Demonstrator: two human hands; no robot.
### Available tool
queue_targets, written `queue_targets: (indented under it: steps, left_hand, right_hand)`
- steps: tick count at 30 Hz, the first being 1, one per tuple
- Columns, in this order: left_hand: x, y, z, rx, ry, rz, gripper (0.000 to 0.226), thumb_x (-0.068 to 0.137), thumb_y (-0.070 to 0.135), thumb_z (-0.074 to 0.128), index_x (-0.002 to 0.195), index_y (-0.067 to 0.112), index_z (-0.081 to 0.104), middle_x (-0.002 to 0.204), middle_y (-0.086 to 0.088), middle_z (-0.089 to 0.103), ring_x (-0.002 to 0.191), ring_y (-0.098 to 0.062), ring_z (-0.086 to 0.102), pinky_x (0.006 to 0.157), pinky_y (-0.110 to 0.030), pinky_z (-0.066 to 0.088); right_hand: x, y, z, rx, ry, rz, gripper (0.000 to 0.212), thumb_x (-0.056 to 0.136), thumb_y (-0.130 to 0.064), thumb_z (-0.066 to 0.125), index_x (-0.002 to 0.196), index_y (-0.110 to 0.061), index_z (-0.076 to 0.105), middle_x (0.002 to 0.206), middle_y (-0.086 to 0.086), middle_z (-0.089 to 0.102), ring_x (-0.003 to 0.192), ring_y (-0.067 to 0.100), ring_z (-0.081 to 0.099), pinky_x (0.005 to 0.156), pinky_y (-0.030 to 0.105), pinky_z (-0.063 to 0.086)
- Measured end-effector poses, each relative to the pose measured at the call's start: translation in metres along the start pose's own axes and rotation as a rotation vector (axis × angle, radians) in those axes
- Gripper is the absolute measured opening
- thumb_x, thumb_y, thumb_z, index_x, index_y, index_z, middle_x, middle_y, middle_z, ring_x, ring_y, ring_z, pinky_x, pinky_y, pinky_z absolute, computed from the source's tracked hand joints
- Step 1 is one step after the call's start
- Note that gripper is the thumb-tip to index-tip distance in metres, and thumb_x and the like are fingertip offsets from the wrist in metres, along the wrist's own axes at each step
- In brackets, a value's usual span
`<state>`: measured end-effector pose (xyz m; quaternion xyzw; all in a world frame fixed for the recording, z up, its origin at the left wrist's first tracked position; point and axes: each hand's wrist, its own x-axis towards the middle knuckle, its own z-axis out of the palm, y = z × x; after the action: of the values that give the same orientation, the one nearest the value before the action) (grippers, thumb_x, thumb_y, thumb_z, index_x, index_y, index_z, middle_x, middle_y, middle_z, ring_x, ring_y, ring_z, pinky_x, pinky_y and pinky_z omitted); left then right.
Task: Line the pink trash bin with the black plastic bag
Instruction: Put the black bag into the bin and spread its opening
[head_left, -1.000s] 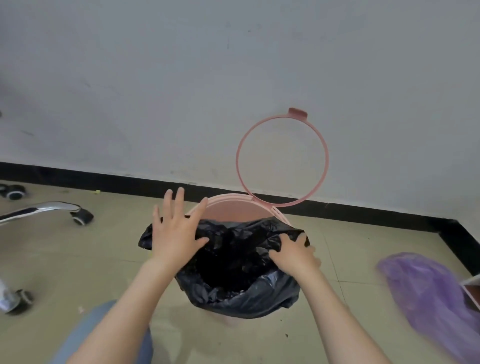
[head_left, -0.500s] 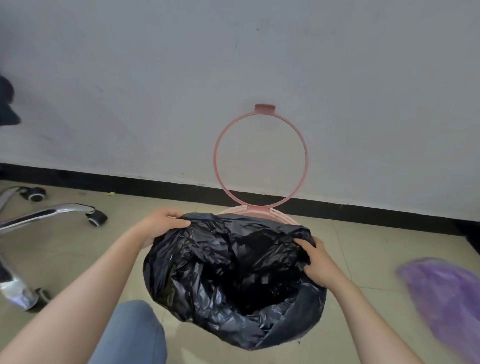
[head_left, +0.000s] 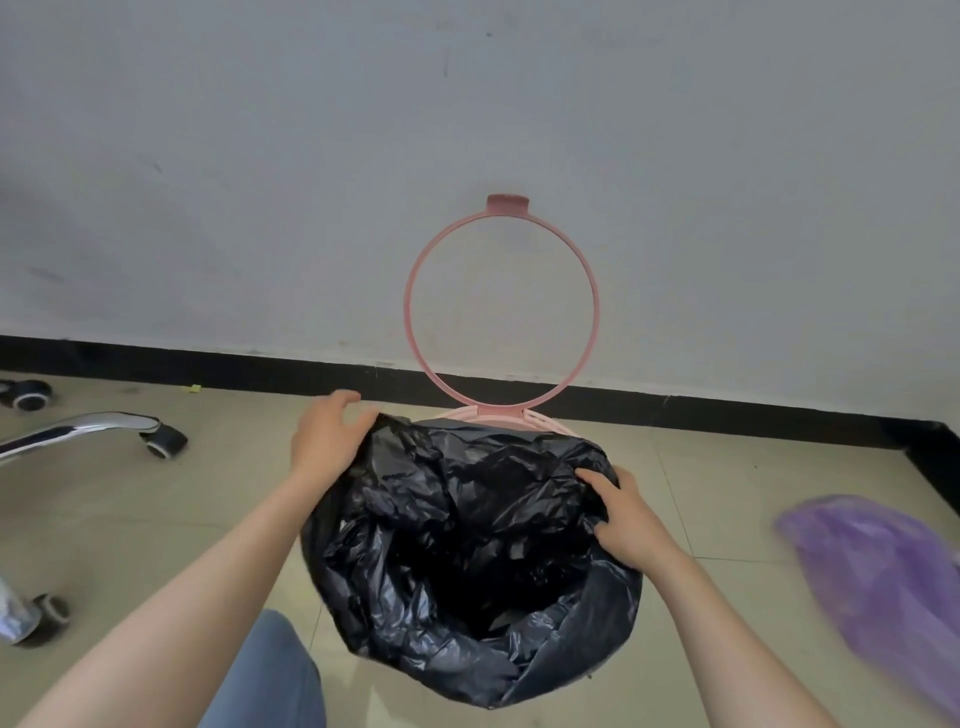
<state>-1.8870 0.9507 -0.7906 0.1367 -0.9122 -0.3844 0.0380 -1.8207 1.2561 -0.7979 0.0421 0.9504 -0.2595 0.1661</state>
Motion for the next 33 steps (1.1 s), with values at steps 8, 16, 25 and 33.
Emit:
queue_targets:
  steps: [8,16,25,33]
  left_hand:
    - [-0.026,0.008,0.021,0.360,-0.176,0.149,0.037,0.091,0.037,0.046,0.125,0.023,0.052,0.132,-0.010,0.052,0.117,-0.030,0.048,0.089,-0.041,0.046]
    - [0.008,0.036,0.029,-0.144,-0.137,0.012,0.017,0.089,0.013,0.052,0.100,0.008,0.064,0.097,-0.013,0.066,0.102,-0.033,0.059,0.079,-0.030,0.040]
    - [0.042,0.055,0.058,-0.094,-0.206,-0.003,0.024,0.090,0.021,0.052,0.079,0.016,0.073,0.081,-0.011,0.069,0.086,-0.034,0.064,0.070,-0.033,0.045]
    - [0.055,0.045,0.058,0.072,-0.304,-0.098,0.024,0.079,0.027,0.067,0.065,0.007,0.064,0.075,-0.013,0.063,0.075,-0.026,0.057,0.071,-0.035,0.044]
  right_hand:
    - [0.013,-0.015,-0.007,-0.070,0.159,0.064,0.044,0.087,-0.045,0.052,0.125,-0.024,0.046,0.153,0.010,0.020,0.140,0.029,0.017,0.109,0.046,0.028]
    - [0.043,-0.013,-0.001,0.234,0.263,0.088,0.043,0.095,-0.029,0.043,0.136,-0.018,0.037,0.135,0.007,0.050,0.124,0.026,0.048,0.104,0.043,0.039]
    - [0.085,0.002,-0.012,0.642,0.397,0.192,0.017,0.090,-0.009,0.050,0.076,-0.006,0.059,0.084,0.008,0.059,0.084,0.023,0.053,0.074,0.028,0.037]
    - [0.107,0.031,-0.004,0.654,0.300,0.300,0.019,0.088,0.001,0.044,0.070,-0.002,0.050,0.082,0.015,0.052,0.080,0.019,0.045,0.061,0.030,0.033]
